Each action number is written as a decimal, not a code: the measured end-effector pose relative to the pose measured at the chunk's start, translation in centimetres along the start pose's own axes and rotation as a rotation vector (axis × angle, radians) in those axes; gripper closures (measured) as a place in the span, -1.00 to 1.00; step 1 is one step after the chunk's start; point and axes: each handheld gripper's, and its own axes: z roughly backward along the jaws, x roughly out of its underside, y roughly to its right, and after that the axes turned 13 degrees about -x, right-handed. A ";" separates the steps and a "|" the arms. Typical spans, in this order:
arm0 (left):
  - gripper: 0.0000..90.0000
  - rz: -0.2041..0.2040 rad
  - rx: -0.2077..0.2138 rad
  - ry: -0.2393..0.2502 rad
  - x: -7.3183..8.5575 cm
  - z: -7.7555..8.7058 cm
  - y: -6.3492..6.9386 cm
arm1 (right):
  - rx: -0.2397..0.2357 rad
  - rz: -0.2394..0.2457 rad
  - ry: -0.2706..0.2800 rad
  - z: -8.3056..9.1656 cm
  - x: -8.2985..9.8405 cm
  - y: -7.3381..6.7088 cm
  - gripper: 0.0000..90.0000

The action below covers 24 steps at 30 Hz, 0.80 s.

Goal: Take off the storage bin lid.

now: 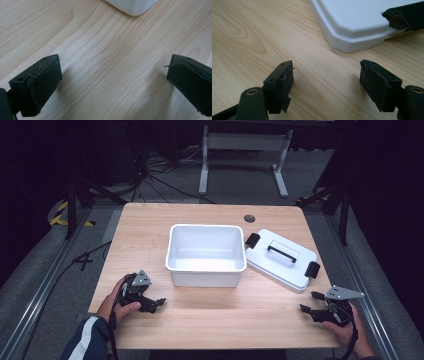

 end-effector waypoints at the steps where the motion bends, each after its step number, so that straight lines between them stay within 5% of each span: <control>1: -0.99 0.002 -0.001 0.000 0.0 0.0 0.0 | 0.001 -0.002 0.000 0.0 0.0 0.0 -0.41; 24: -0.99 0.001 -0.004 0.000 0.0 0.0 0.0 | 0.009 -0.007 -0.004 0.0 0.0 0.0 -0.45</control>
